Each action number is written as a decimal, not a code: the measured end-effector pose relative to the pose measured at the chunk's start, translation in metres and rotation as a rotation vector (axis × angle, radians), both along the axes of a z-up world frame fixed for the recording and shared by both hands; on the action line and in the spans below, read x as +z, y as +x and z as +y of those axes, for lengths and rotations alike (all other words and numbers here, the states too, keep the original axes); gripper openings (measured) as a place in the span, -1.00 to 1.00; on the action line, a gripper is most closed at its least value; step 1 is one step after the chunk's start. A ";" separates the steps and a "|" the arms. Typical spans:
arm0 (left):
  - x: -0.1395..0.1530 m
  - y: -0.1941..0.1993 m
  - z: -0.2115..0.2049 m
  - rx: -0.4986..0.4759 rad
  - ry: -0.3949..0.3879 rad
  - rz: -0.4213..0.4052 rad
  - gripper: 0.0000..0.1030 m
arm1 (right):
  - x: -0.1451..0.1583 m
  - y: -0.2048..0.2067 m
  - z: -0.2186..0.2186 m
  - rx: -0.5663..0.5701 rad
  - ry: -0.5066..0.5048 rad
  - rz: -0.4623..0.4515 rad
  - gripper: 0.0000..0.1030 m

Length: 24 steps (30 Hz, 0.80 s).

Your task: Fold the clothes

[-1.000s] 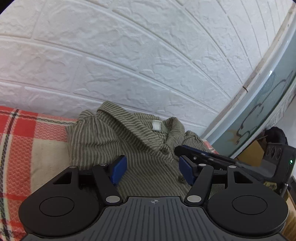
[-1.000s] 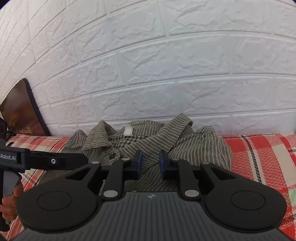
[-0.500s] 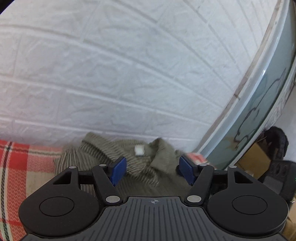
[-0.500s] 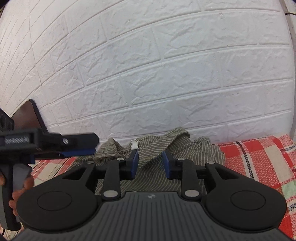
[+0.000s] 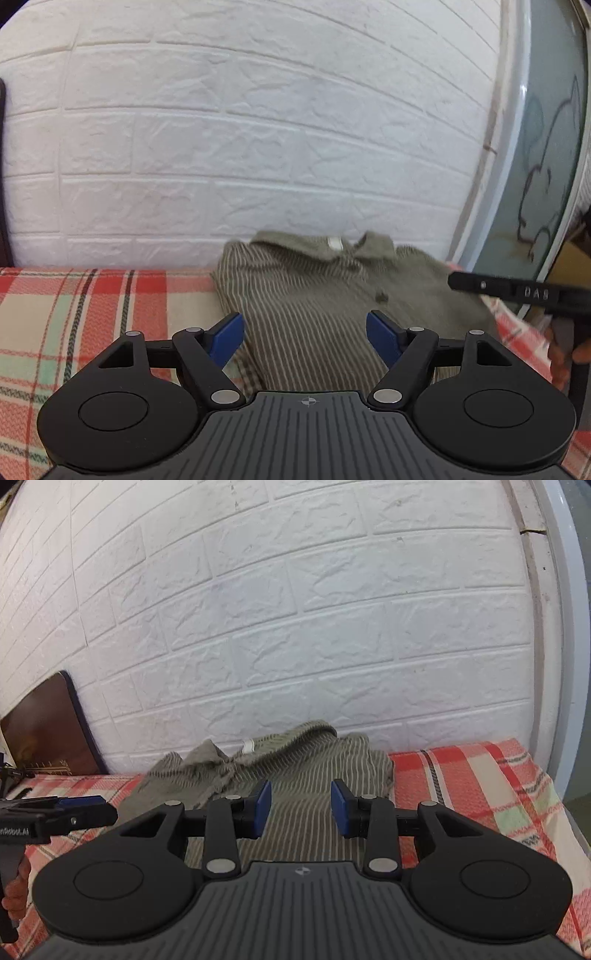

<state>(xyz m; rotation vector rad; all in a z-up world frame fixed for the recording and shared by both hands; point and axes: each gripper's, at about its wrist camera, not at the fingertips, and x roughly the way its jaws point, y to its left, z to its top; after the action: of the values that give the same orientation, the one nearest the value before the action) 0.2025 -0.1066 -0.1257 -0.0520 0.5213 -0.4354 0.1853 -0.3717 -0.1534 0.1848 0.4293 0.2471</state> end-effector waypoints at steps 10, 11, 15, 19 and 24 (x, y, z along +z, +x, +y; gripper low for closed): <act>0.003 -0.005 0.005 0.016 -0.020 0.077 0.63 | -0.006 -0.009 0.004 -0.027 -0.016 0.057 -0.12; 0.011 -0.014 0.006 0.010 -0.035 0.067 0.66 | -0.001 -0.018 0.003 -0.028 0.011 0.050 -0.01; 0.026 -0.057 0.008 0.030 -0.105 0.089 0.92 | 0.001 -0.055 0.002 -0.031 0.120 0.110 0.46; 0.014 -0.090 0.006 0.074 -0.133 0.255 0.97 | -0.009 -0.083 0.008 -0.020 0.188 0.245 0.71; 0.020 -0.131 0.003 0.155 -0.141 0.352 1.00 | 0.014 -0.123 0.026 0.017 0.149 0.240 0.99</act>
<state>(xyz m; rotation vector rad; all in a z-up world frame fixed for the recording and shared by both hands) 0.0720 -0.1035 -0.1058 -0.3071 0.8259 -0.3113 0.0618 -0.3455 -0.1391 0.3589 0.6510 0.2750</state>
